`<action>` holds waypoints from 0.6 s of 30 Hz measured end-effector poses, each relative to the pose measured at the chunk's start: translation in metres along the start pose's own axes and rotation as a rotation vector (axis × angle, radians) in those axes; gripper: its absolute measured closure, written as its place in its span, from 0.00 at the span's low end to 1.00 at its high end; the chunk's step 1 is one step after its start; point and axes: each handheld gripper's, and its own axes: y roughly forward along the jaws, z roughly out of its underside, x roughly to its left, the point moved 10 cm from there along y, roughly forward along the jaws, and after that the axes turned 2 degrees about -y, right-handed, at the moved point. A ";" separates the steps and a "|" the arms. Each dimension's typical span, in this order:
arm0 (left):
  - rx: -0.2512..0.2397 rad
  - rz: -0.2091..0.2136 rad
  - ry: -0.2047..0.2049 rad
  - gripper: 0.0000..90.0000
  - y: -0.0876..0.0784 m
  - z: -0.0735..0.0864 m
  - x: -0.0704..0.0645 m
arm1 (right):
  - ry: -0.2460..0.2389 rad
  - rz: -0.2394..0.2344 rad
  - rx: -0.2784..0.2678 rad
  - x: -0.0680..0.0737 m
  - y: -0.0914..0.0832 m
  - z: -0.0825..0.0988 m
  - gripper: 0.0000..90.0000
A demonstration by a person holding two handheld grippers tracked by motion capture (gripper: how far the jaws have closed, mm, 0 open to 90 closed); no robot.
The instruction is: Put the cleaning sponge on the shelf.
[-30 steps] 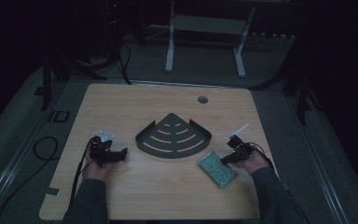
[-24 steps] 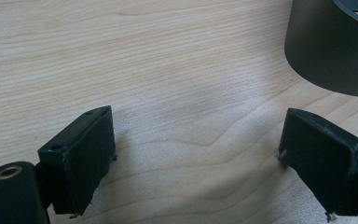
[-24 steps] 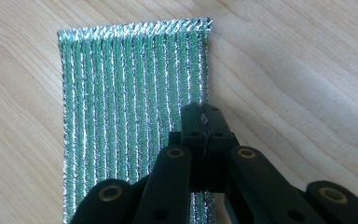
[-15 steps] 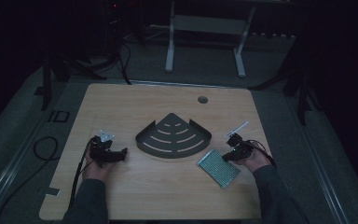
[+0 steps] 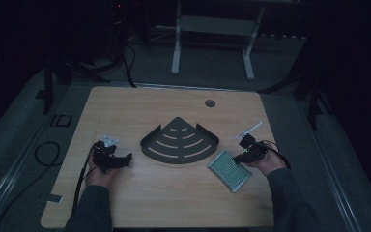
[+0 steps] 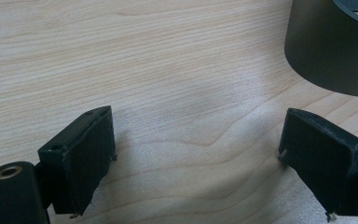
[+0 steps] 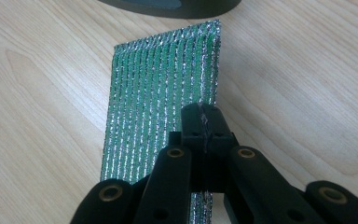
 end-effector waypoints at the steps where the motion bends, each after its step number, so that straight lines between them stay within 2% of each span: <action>1: 0.000 -0.001 0.000 0.12 0.000 0.000 0.000 | 0.000 0.002 0.000 0.000 -0.001 -0.001 1.00; 11: 0.000 0.000 0.000 0.12 0.000 0.000 0.000 | -0.008 0.013 -0.013 -0.002 -0.010 -0.003 1.00; 18: 0.000 0.000 0.000 0.12 0.000 0.000 0.000 | -0.015 0.021 -0.031 -0.005 -0.023 -0.008 1.00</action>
